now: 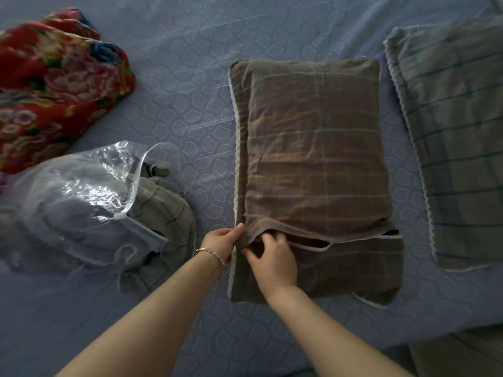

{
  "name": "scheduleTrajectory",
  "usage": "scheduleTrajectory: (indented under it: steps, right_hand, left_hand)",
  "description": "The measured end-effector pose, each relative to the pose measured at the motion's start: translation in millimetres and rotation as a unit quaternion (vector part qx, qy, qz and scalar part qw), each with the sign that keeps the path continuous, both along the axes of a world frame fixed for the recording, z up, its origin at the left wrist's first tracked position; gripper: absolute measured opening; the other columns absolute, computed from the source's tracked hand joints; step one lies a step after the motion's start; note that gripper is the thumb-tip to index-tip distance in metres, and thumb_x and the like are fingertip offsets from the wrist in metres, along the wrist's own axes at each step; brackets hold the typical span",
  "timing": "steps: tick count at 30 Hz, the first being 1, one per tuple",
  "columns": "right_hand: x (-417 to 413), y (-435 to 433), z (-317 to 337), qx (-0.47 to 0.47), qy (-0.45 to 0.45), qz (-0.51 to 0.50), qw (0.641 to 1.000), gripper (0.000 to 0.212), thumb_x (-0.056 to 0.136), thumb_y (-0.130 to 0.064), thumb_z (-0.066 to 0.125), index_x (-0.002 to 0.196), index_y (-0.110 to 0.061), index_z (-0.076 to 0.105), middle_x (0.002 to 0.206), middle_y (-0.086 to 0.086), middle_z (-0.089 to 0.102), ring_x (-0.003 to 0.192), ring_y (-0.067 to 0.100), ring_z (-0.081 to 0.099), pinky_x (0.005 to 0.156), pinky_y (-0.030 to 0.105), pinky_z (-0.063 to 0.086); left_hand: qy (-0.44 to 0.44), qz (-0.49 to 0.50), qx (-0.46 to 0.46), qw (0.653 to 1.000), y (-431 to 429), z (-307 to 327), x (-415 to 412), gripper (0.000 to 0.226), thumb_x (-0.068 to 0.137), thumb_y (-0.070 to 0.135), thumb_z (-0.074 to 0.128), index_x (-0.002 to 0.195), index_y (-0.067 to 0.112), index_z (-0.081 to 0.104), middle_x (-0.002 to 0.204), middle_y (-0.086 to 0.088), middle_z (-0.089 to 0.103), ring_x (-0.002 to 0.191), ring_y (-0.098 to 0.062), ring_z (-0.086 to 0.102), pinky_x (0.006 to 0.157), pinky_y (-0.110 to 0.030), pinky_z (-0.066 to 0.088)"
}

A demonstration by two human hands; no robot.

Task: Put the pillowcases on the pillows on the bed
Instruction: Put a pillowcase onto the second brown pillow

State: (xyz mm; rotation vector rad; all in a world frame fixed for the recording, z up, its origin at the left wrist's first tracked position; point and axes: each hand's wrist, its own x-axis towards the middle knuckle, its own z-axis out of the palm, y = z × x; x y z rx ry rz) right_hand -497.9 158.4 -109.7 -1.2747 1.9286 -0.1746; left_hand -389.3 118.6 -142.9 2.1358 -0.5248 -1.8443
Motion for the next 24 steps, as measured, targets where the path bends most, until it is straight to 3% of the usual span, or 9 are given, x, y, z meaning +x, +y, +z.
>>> scheduleTrajectory:
  steps: [6, 9, 11, 13, 15, 17, 20, 22, 24]
  right_hand:
    - [-3.4, -8.2, 1.5, -0.026, -0.062, 0.008, 0.998, 0.016, 0.091, -0.015, 0.053, 0.089, 0.0, 0.059, 0.098, 0.016, 0.058, 0.093, 0.029, 0.055, 0.079, 0.03, 0.039]
    - [-7.0, -14.4, 0.5, -0.013, -0.061, 0.034, 0.997, 0.015, 0.088, -0.008, 0.052, 0.095, 0.001, 0.062, 0.099, 0.018, 0.061, 0.095, 0.03, 0.056, 0.082, 0.031, 0.041]
    - [-7.4, -15.1, 1.4, -0.018, -0.044, 0.046, 0.998, 0.015, 0.088, -0.013, 0.055, 0.095, -0.003, 0.063, 0.1, 0.015, 0.063, 0.096, 0.028, 0.057, 0.081, 0.032, 0.042]
    - [-8.6, -16.3, 3.1, -0.024, -0.022, 0.034, 0.999, 0.018, 0.086, -0.023, 0.06, 0.096, -0.008, 0.064, 0.098, 0.01, 0.067, 0.095, 0.026, 0.06, 0.078, 0.032, 0.046]
    - [-11.3, -22.5, 3.7, -0.021, -0.01, 0.016, 1.0, 0.018, 0.084, -0.026, 0.063, 0.096, -0.014, 0.066, 0.097, 0.007, 0.07, 0.094, 0.026, 0.061, 0.076, 0.032, 0.047]
    - [-13.5, -30.8, 2.2, -0.014, -0.019, 0.024, 0.999, 0.016, 0.082, -0.024, 0.064, 0.096, -0.017, 0.069, 0.096, 0.005, 0.071, 0.095, 0.026, 0.062, 0.079, 0.032, 0.049]
    - [-14.4, -42.5, -0.2, 0.02, -0.058, 0.072, 0.996, 0.021, 0.084, -0.021, 0.064, 0.102, -0.016, 0.072, 0.102, 0.005, 0.071, 0.1, 0.022, 0.063, 0.087, 0.031, 0.048]
    - [-16.1, -48.0, -1.8, 0.037, -0.064, 0.11, 0.991, 0.021, 0.085, -0.02, 0.062, 0.104, -0.016, 0.071, 0.104, 0.006, 0.071, 0.101, 0.022, 0.062, 0.088, 0.032, 0.048]
    - [-18.9, -50.6, -3.8, 0.049, -0.07, 0.136, 0.987, 0.021, 0.086, -0.019, 0.06, 0.105, -0.015, 0.069, 0.105, 0.007, 0.069, 0.101, 0.025, 0.061, 0.087, 0.034, 0.048]
  left_hand:
    - [0.016, -0.027, 0.001, 0.999, -2.4, -1.9, -1.4, 0.024, 0.089, 0.032, 0.059, 0.087, 0.011, 0.07, 0.056, -0.005, 0.058, 0.057, -0.021, 0.05, 0.065, -0.035, 0.045]
    - [0.014, -0.03, 0.0, 0.999, -0.3, -4.1, -0.4, 0.029, 0.09, 0.032, 0.057, 0.098, 0.007, 0.069, 0.075, -0.01, 0.064, 0.075, -0.026, 0.061, 0.078, -0.039, 0.054]
    - [0.018, -0.035, -0.017, 0.999, 1.0, -1.2, -0.7, 0.022, 0.09, 0.026, 0.057, 0.093, 0.008, 0.068, 0.081, -0.012, 0.066, 0.085, -0.028, 0.062, 0.085, -0.04, 0.053]
    - [0.026, -0.028, -0.069, 0.997, 2.3, 5.0, -2.6, 0.003, 0.088, 0.012, 0.06, 0.089, 0.013, 0.062, 0.073, -0.009, 0.062, 0.075, -0.025, 0.061, 0.07, -0.028, 0.054]
    - [0.055, -0.014, -0.111, 0.992, 6.6, 13.2, -2.6, 0.031, 0.075, 0.0, 0.063, 0.099, 0.016, 0.055, 0.067, -0.006, 0.057, 0.056, -0.013, 0.056, 0.051, -0.017, 0.047]
    - [0.072, -0.052, -0.139, 0.986, 12.5, 18.2, -2.9, 0.045, 0.058, 0.003, 0.057, 0.1, 0.02, 0.055, 0.071, -0.008, 0.057, 0.055, -0.01, 0.053, 0.052, -0.017, 0.044]
    - [-0.031, -0.145, -0.17, 0.974, 15.6, 15.8, -3.3, 0.037, 0.068, 0.004, 0.071, 0.102, 0.014, 0.063, 0.081, -0.003, 0.06, 0.063, -0.007, 0.052, 0.058, -0.01, 0.042]
    - [-0.099, -0.133, -0.198, 0.966, 12.6, 11.3, -4.2, 0.022, 0.078, 0.006, 0.07, 0.101, 0.003, 0.068, 0.083, -0.008, 0.065, 0.066, -0.007, 0.052, 0.059, -0.01, 0.04]
    - [-0.113, -0.123, -0.213, 0.963, 10.2, 9.6, -6.1, 0.018, 0.082, 0.007, 0.066, 0.098, -0.001, 0.07, 0.087, -0.013, 0.068, 0.073, -0.011, 0.054, 0.067, -0.016, 0.04]
